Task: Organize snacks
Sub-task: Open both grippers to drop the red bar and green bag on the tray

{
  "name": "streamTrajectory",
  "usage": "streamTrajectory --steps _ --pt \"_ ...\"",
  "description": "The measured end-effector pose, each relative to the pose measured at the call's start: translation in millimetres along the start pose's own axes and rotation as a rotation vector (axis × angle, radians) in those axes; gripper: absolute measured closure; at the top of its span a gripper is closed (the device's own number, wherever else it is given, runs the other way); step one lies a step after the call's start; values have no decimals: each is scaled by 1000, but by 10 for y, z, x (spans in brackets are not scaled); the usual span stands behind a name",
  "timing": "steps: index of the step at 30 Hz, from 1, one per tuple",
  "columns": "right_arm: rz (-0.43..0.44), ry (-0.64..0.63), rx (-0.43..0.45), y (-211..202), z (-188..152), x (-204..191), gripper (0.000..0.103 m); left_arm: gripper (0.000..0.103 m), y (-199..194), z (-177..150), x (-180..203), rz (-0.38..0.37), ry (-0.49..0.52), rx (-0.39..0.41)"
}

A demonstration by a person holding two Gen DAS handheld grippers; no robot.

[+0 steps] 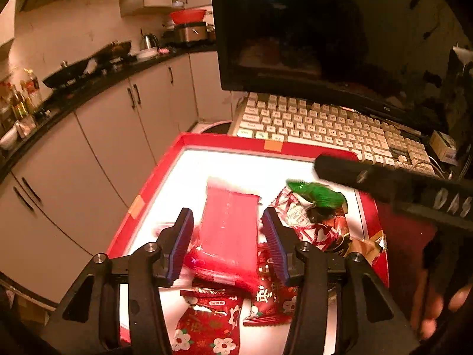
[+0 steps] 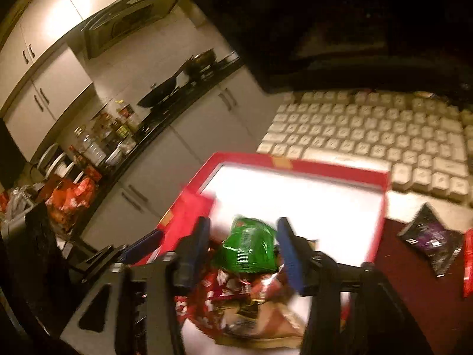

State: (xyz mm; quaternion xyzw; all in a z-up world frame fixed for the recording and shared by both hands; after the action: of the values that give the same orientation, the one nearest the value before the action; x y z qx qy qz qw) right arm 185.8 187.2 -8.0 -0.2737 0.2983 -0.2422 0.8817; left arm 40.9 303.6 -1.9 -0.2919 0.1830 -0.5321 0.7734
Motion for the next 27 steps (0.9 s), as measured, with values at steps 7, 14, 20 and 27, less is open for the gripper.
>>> streamTrajectory --steps 7,14,20,27 --pt "-61 50 87 -378 152 247 36 40 -332 -13 379 -87 50 53" --pt "-314 146 97 -1017 -2 1230 36 39 -416 -171 1053 -193 194 31" --pt "-621 211 57 -1744 -408 2295 36 38 -368 -352 1407 -261 228 -26" --pt "-550 323 9 -1986 -631 2704 35 38 -279 -373 1766 -291 295 -77"
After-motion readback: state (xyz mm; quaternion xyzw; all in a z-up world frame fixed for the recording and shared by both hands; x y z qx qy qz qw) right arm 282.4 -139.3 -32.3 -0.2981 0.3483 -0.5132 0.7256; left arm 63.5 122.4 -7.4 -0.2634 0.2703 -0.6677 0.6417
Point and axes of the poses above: each gripper's, at about its wrist camera, not at the fingertips, and y roughly the way its jaws point, x to its right, z to its top, the point moved 9 cm from there along y, roughly the way its jaws point, and after that the axes turned 9 degrees about -z, right-handed, at the moved point
